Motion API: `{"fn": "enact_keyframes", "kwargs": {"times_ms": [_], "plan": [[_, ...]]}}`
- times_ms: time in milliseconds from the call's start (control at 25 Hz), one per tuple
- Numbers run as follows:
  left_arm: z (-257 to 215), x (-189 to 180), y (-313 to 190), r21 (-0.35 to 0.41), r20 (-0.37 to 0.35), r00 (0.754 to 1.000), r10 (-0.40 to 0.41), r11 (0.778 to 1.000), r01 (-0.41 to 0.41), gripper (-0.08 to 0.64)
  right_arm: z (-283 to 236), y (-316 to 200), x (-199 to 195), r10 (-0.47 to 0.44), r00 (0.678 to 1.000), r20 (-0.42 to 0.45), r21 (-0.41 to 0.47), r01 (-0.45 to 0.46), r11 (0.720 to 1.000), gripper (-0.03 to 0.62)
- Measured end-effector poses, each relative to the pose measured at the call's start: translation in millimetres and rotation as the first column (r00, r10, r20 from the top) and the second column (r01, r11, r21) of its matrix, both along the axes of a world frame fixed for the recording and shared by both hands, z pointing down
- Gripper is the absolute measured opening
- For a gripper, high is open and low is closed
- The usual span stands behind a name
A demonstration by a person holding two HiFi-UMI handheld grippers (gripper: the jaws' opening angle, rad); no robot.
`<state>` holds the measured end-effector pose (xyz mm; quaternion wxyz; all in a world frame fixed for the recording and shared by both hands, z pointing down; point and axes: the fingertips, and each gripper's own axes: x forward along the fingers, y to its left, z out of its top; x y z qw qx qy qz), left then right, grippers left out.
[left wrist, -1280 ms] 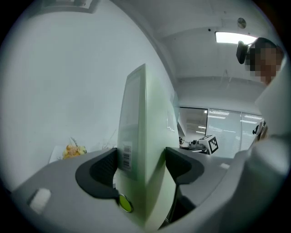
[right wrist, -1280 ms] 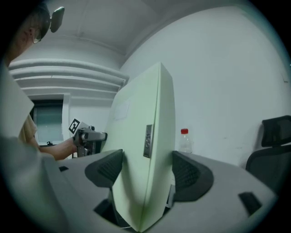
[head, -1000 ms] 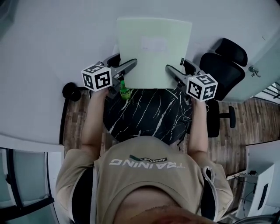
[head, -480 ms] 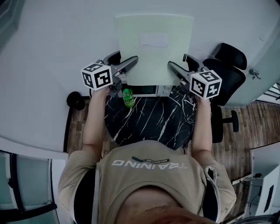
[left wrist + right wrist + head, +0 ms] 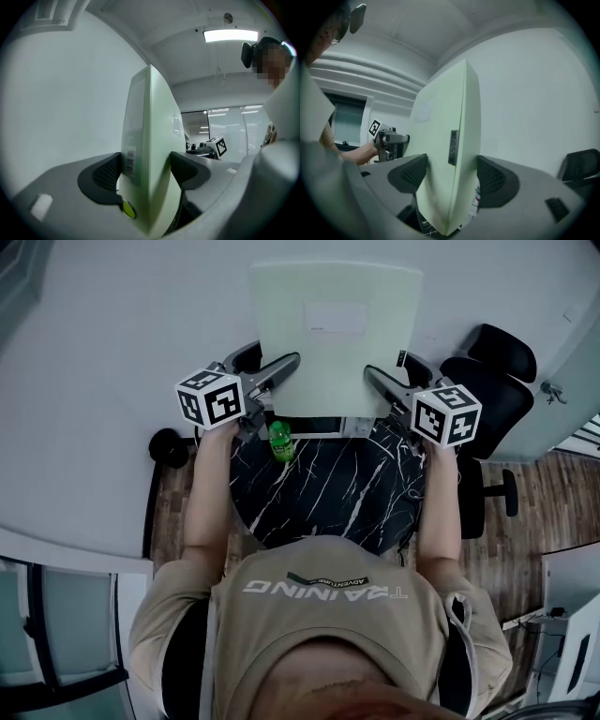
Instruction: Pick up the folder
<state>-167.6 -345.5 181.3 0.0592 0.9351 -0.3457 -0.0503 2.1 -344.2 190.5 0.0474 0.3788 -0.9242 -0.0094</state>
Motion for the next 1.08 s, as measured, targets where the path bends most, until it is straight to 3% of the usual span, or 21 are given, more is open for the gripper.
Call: {"fn": "enact_keyframes", "kwargs": {"times_ms": [1080], "plan": [[11.8,8.4,2.8,-0.016,0.014,1.0,0.008,1.0,-0.008,0.316,11.6,3.4,7.5,-0.004,1.0,-0.023,-0.012,0.003,1.0,0.299]]}}
